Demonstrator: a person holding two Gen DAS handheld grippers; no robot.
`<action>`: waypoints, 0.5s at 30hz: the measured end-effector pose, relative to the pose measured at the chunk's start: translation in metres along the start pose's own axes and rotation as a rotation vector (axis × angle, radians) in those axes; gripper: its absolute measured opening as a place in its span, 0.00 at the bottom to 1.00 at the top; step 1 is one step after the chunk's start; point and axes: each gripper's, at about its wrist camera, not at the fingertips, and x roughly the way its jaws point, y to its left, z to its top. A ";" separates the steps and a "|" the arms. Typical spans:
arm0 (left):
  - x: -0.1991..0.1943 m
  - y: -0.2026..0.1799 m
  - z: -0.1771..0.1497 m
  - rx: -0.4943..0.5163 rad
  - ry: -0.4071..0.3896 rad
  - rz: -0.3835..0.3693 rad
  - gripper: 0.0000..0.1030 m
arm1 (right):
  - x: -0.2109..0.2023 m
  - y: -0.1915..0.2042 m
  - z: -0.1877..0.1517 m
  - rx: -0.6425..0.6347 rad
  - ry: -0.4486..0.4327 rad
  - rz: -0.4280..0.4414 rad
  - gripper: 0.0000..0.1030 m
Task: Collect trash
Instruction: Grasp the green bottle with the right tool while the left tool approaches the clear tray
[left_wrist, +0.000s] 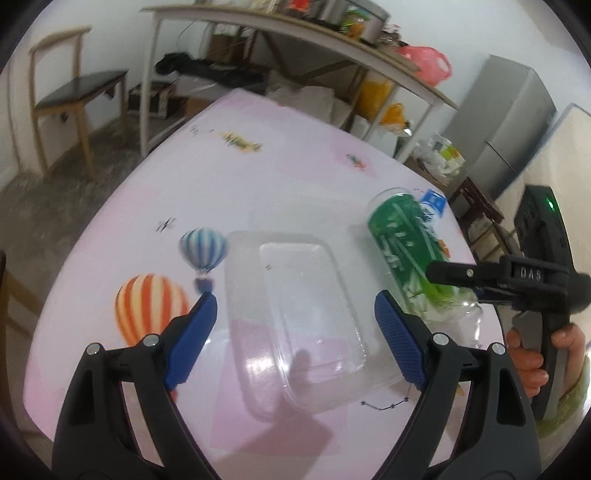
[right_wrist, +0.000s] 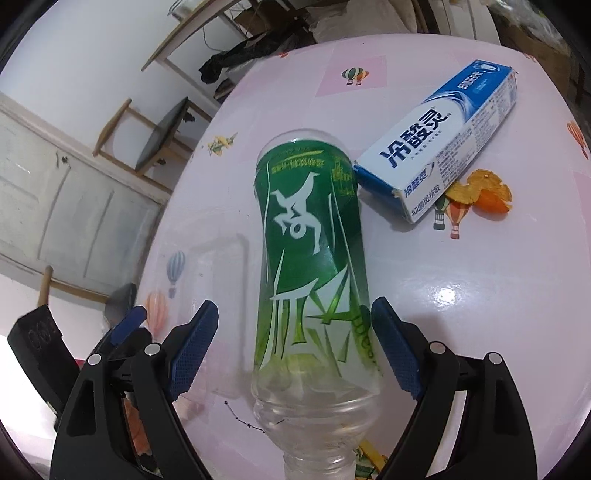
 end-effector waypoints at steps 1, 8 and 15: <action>0.000 0.004 -0.001 -0.009 0.000 0.005 0.80 | 0.001 0.001 -0.001 -0.006 0.002 -0.010 0.80; -0.003 0.019 0.001 -0.024 -0.015 0.045 0.76 | 0.007 0.005 -0.005 -0.044 0.009 -0.074 0.68; 0.003 0.013 0.004 0.010 0.002 0.060 0.76 | 0.005 -0.003 -0.013 -0.030 -0.003 -0.060 0.61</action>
